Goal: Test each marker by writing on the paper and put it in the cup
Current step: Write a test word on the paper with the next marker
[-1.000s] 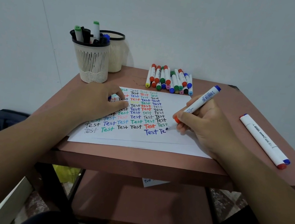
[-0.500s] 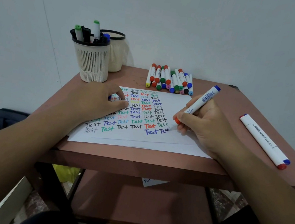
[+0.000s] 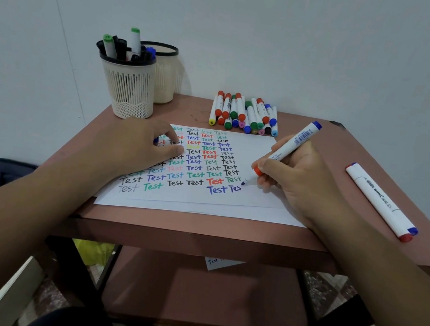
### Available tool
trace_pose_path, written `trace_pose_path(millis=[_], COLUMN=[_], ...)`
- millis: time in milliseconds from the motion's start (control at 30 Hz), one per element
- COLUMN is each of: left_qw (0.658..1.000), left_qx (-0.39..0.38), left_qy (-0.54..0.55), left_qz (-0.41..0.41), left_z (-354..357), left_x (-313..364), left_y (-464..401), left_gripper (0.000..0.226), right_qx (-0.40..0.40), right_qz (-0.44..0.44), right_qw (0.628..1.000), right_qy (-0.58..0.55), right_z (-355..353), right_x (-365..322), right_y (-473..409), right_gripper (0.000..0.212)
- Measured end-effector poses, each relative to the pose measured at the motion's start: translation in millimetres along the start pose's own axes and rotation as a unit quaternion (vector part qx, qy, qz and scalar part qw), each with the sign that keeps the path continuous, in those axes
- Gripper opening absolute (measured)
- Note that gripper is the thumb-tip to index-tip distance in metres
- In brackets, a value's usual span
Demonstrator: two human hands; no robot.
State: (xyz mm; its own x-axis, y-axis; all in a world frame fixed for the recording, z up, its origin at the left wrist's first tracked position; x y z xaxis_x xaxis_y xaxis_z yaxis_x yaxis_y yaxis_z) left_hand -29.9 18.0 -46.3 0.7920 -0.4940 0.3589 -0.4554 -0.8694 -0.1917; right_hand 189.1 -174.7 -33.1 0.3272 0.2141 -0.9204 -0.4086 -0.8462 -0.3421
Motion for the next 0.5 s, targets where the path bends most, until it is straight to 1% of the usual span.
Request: trace_pose_path(millis=[200,333,500], left_qw=[1.000,1.000,1.000], left_qx=[0.000,-0.003,-0.004], left_qy=[0.003,0.005,-0.001], left_qz=[-0.002,-0.004,-0.004], left_z=[-0.1,-1.0,-3.2], left_x=[-0.1,0.5,2.7], left_y=[0.2,1.2,3.6], left_gripper=[0.037,0.037,0.037], right_qx=[0.001,-0.004,-0.013], right_qz=[0.002,0.021,0.023], right_qw=[1.000,1.000,1.000], right_qy=[0.010,-0.011,-0.004], right_z=[0.4,0.0,-0.9], right_x=[1.2,3.0,2.8], right_y=[-0.6,-1.0,-0.8], right_gripper=[0.024,0.026,0.025])
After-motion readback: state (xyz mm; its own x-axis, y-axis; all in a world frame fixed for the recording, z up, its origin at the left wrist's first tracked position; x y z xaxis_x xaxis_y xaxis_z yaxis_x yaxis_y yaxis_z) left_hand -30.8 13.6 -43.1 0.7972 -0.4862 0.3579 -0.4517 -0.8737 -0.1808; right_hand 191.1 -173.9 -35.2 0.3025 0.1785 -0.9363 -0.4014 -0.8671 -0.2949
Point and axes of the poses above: each hand's wrist, its own y-axis away from the middle knuckle, its own z-axis out of the palm, x = y × z, the point moved 2 cm from there along -y, towards the middle knuckle, and after that the axes turned 12 degrees about -z, right-handed, at the moved point
